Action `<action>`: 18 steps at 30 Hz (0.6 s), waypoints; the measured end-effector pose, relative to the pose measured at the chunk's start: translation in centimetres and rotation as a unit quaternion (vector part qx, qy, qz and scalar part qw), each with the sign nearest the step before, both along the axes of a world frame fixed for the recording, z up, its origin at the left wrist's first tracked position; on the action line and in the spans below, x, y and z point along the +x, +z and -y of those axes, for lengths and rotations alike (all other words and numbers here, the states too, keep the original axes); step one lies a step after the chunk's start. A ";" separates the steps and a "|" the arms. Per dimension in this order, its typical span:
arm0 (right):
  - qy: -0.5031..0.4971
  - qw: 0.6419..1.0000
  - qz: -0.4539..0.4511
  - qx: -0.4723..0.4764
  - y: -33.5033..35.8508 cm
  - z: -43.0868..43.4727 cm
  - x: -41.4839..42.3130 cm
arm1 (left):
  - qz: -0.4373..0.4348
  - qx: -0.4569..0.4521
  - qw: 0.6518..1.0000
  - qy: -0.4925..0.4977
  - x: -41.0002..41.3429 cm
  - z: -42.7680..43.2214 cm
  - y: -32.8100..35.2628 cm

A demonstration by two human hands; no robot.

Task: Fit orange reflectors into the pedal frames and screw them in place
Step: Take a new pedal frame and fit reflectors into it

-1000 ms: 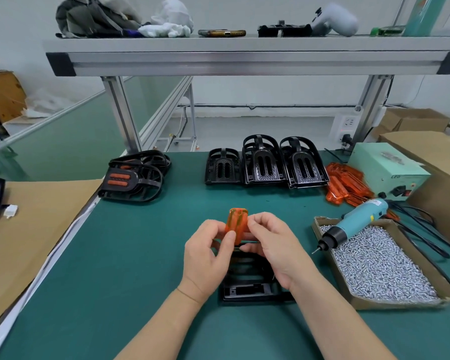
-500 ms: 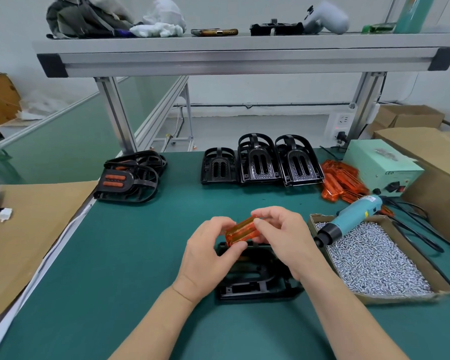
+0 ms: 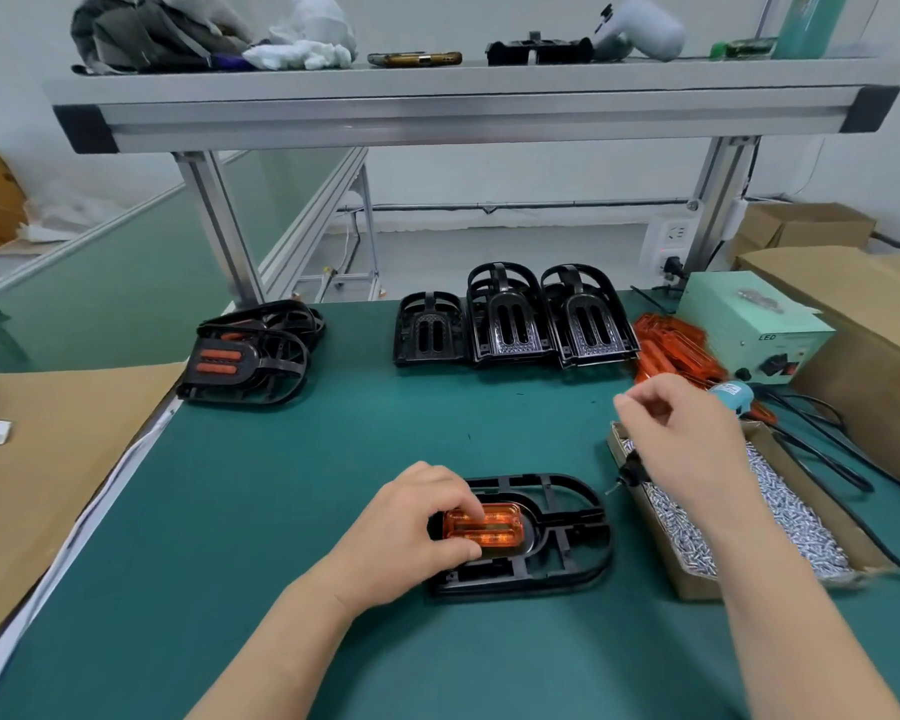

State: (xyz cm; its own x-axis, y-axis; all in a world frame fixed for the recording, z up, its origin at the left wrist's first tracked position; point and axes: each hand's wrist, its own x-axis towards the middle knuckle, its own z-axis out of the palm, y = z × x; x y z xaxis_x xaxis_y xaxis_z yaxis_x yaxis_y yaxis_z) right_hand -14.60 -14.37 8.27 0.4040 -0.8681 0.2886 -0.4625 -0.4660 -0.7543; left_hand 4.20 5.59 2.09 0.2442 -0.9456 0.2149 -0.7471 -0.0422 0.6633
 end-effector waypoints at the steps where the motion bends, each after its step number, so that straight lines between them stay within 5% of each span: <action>1: -0.015 0.999 -0.033 -0.003 0.0 0.5 -0.6 | 0.002 0.010 1.000 -0.002 0.0 0.0 0.0; 6: -0.066 0.980 -0.184 0.022 -0.5 2.1 -2.7 | -0.002 0.061 0.998 -0.005 0.2 0.2 0.2; 18: -0.030 0.935 -0.350 0.049 -2.3 3.3 -4.5 | 0.041 0.042 0.998 0.005 -0.4 0.5 0.8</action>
State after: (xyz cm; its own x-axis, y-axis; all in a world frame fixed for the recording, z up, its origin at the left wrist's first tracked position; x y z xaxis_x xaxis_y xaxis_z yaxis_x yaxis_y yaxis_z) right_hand -19.11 -17.64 6.01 0.4145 -0.9034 -0.1103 -0.8819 -0.3687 -0.2938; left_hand 3.77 5.08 2.89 0.2385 -0.9589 0.1540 -0.7980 -0.1032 0.5938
